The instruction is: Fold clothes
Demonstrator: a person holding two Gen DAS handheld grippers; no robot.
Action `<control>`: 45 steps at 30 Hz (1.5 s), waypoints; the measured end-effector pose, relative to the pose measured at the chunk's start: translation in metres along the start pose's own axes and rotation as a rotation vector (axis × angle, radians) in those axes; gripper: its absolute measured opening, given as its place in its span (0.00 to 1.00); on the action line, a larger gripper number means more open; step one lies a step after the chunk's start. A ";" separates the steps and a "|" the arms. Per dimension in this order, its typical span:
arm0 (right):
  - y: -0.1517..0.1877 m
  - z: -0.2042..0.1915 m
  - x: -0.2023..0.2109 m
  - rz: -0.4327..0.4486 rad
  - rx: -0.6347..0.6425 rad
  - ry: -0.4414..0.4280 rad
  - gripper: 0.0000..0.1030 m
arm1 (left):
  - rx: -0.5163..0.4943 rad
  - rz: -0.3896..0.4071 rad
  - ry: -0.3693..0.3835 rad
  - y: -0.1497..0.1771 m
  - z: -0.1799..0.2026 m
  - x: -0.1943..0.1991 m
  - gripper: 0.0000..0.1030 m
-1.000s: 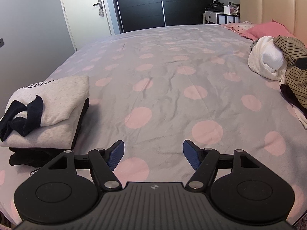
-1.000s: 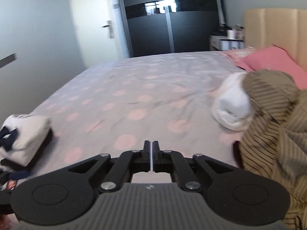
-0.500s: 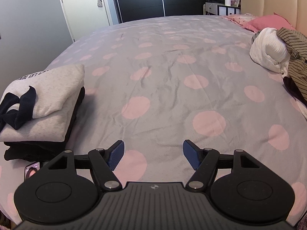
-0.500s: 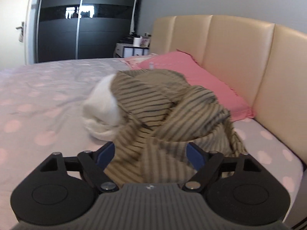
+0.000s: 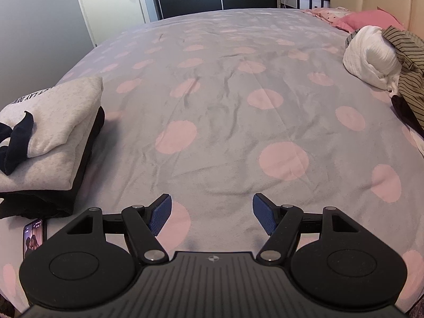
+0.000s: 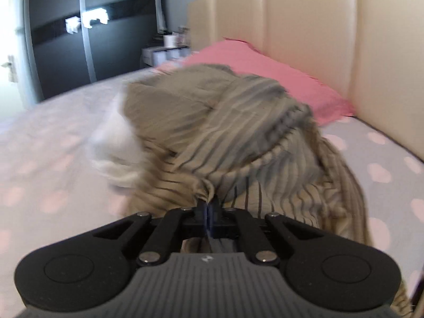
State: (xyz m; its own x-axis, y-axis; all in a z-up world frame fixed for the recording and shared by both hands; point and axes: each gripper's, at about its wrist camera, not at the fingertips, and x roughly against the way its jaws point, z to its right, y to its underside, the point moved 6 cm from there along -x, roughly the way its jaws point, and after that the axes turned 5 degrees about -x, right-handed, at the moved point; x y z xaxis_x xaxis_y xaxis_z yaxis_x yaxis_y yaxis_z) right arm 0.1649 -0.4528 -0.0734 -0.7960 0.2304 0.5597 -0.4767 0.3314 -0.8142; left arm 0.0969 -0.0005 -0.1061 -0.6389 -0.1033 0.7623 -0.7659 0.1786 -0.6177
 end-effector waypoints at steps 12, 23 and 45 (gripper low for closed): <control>0.064 -0.166 0.106 -0.201 0.201 -0.634 0.02 | 0.024 0.079 -0.047 -0.005 -0.019 0.028 0.65; 0.160 -0.248 0.183 -0.491 0.442 -1.011 0.11 | 0.086 0.118 -0.107 0.000 -0.057 0.047 0.65; 0.099 -0.129 0.070 -0.235 0.628 -0.284 0.72 | -0.005 0.010 0.308 0.018 0.060 0.018 0.66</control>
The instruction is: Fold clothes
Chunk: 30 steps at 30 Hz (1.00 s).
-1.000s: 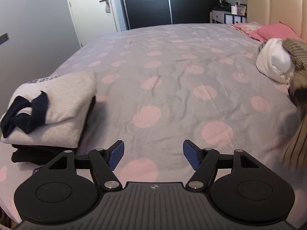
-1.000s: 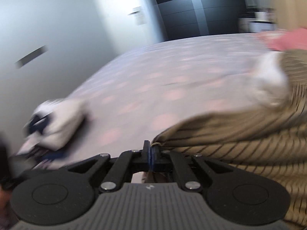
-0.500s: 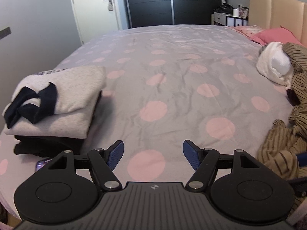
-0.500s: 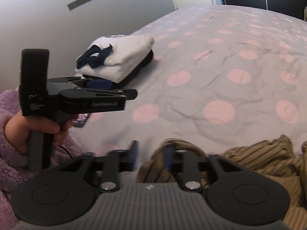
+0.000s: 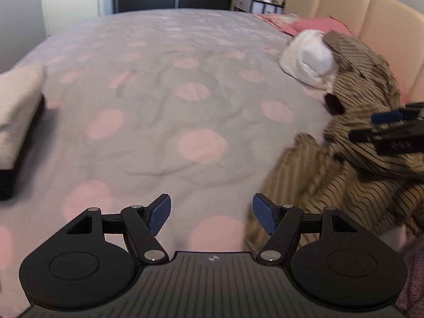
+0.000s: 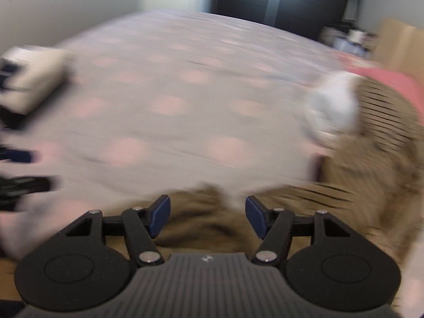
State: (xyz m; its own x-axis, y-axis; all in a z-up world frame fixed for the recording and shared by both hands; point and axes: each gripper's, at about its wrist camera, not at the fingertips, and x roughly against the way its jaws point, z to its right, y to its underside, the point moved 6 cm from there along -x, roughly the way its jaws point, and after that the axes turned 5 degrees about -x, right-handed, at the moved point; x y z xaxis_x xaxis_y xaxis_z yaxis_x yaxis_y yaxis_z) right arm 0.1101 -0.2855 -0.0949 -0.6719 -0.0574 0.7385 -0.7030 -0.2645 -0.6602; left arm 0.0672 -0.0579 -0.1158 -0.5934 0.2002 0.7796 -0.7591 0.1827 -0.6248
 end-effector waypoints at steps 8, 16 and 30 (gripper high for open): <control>0.041 0.067 -0.039 -0.069 0.083 0.272 0.79 | -0.100 -0.141 0.080 0.019 0.046 -0.045 0.70; 0.051 0.079 -0.046 -0.117 -0.071 0.207 0.19 | -0.126 -0.182 0.090 0.025 0.047 -0.051 0.34; -0.034 0.035 0.038 0.257 -0.108 0.104 0.06 | 0.057 0.083 -0.060 -0.006 -0.029 0.018 0.01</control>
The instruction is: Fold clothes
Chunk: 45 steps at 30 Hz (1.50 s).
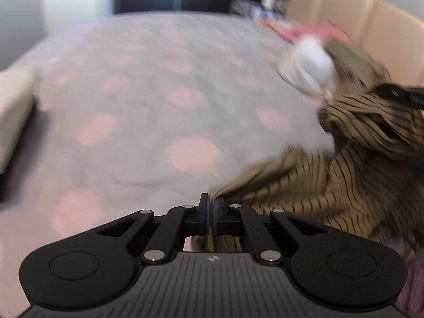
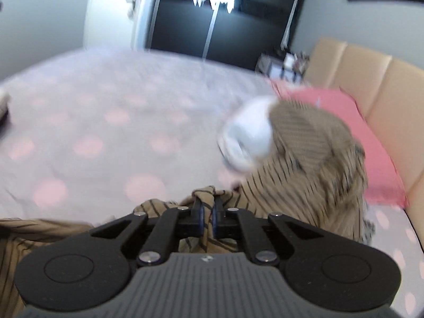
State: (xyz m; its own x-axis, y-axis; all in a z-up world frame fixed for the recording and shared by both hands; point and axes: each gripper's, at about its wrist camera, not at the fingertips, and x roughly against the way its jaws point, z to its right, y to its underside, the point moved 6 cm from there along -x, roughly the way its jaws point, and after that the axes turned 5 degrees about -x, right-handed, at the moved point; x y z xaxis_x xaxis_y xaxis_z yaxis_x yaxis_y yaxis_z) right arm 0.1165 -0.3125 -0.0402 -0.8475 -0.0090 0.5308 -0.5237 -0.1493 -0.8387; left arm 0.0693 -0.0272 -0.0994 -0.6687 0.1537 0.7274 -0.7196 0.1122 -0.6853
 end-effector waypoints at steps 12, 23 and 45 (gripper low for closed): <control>-0.085 -0.075 0.046 0.268 -0.016 -0.221 0.06 | 0.165 0.113 -0.281 0.008 -0.099 0.064 0.00; -0.096 -0.085 -0.011 0.154 -0.010 -0.023 0.18 | 0.145 0.027 -0.206 0.027 -0.098 0.052 0.01; 0.083 -0.192 0.034 -0.374 0.166 -0.514 0.49 | 0.067 -0.050 -0.173 0.026 -0.074 0.027 0.14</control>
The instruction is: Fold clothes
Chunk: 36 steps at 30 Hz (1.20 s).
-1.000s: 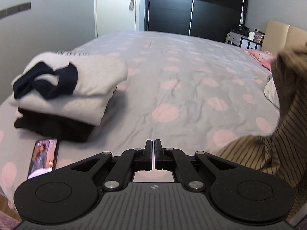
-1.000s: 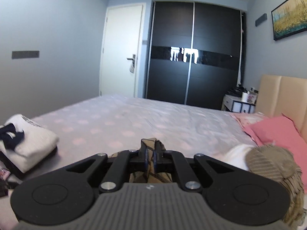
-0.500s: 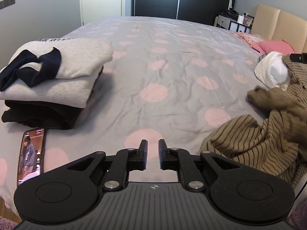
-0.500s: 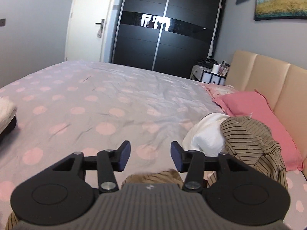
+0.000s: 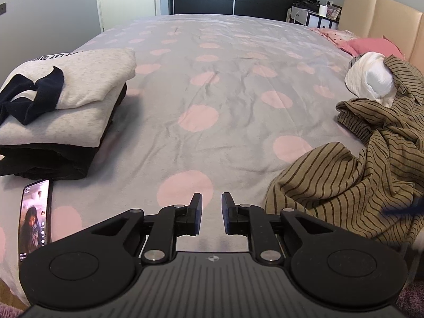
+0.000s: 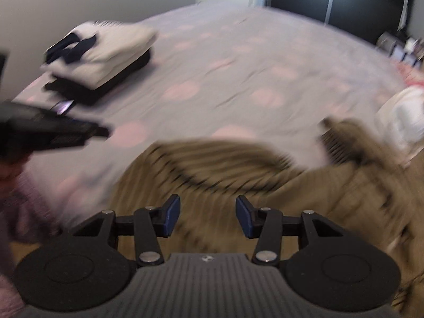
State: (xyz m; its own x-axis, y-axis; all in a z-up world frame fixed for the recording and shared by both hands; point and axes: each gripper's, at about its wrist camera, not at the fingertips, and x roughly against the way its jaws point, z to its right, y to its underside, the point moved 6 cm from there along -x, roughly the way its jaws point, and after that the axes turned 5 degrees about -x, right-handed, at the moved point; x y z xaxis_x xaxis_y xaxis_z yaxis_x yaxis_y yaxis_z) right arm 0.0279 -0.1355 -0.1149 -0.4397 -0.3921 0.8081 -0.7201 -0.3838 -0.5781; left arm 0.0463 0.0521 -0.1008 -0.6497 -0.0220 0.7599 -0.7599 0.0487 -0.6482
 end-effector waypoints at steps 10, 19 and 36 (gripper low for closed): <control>0.055 -0.042 -0.042 -0.172 0.149 -0.002 0.16 | -0.032 0.016 -0.006 0.001 0.008 0.005 0.16; 0.049 -0.008 -0.008 -0.180 0.134 0.057 0.01 | -0.053 0.023 -0.011 0.001 0.009 0.009 0.20; 0.054 0.143 0.056 -0.140 -0.156 0.382 0.01 | -0.468 0.108 0.031 0.000 0.086 0.010 0.38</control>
State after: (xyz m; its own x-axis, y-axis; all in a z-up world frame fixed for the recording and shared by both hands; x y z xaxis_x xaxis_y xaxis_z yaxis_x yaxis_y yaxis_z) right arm 0.0408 -0.2976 -0.1174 -0.4779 0.0036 0.8784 -0.8466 -0.2685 -0.4594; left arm 0.0381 -0.0336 -0.0973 -0.7181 0.0374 0.6950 -0.5917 0.4931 -0.6378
